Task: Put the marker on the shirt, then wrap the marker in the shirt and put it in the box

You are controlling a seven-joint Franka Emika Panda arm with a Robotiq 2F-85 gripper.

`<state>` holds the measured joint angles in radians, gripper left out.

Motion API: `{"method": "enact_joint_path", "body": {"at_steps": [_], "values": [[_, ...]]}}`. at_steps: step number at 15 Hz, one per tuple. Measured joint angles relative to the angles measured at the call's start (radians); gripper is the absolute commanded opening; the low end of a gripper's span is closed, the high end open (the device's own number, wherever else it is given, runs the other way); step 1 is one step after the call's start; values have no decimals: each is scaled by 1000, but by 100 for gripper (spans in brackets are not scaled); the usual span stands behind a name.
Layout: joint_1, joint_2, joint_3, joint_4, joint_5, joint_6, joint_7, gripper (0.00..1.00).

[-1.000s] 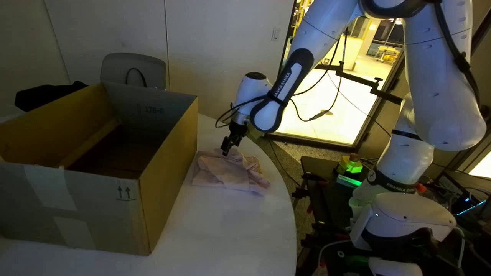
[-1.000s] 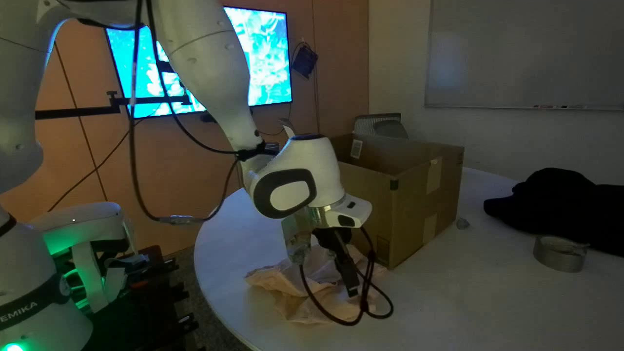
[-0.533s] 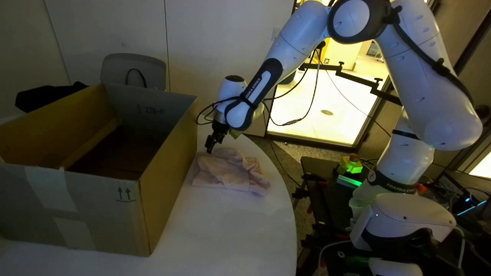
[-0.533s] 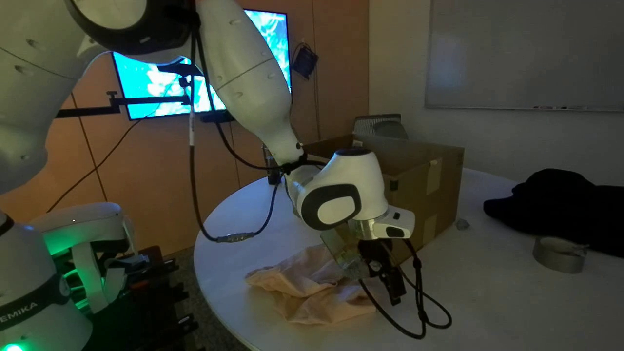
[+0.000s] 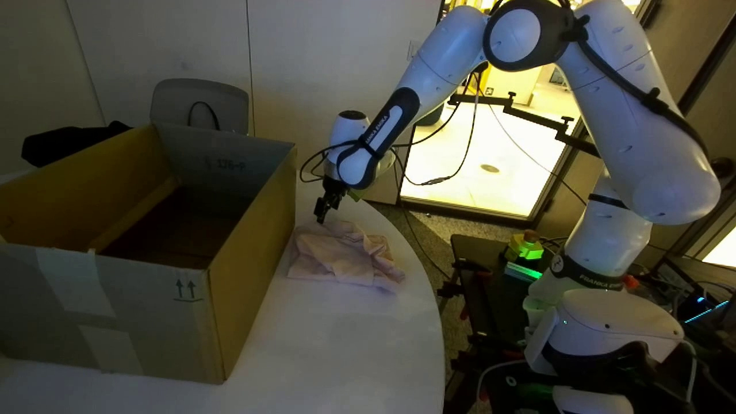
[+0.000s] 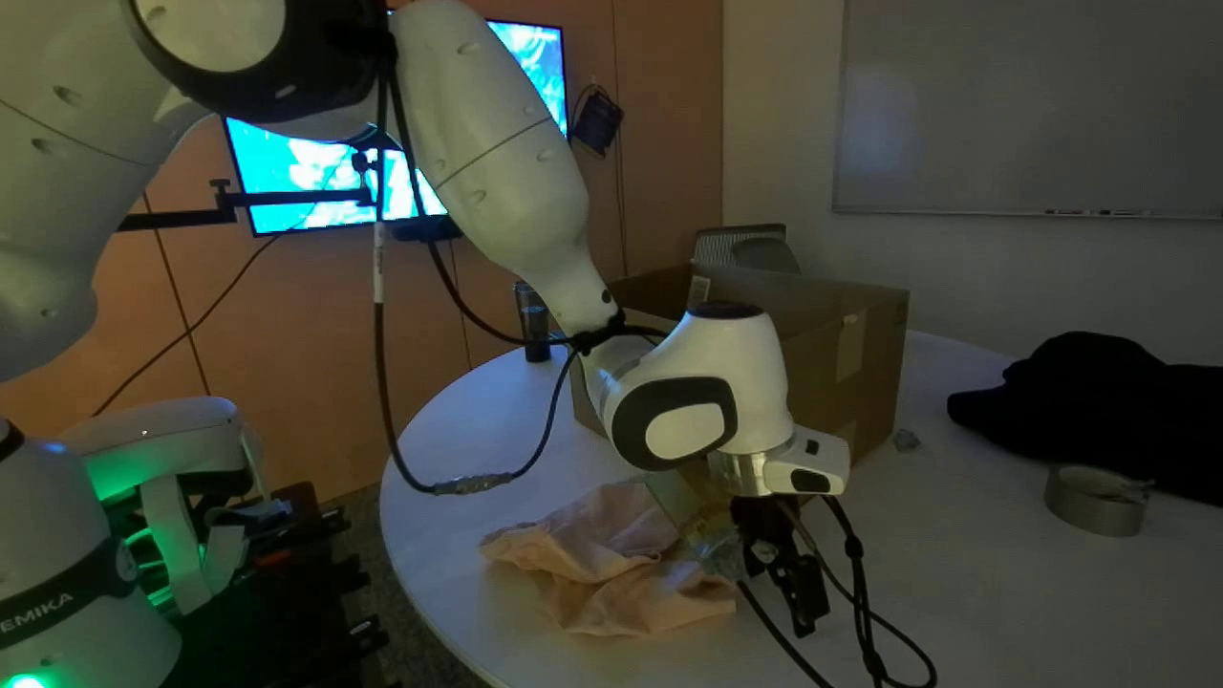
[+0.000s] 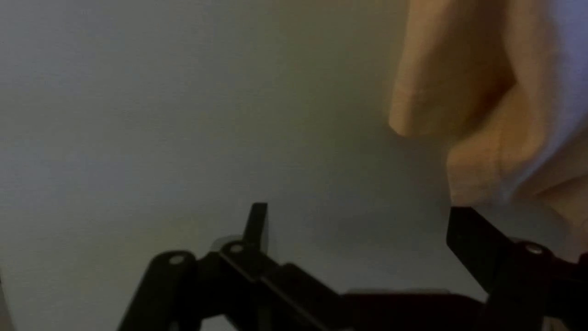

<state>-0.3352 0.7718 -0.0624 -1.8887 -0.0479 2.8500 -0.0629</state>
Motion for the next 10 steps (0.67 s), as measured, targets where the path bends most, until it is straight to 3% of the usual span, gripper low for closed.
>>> {"method": "enact_joint_path", "body": {"at_steps": [6,10], "values": [[-16,-43,5,-47,0,-20,-47,100],[-91,-103,85,-95,51,-92,-168,100]]}}
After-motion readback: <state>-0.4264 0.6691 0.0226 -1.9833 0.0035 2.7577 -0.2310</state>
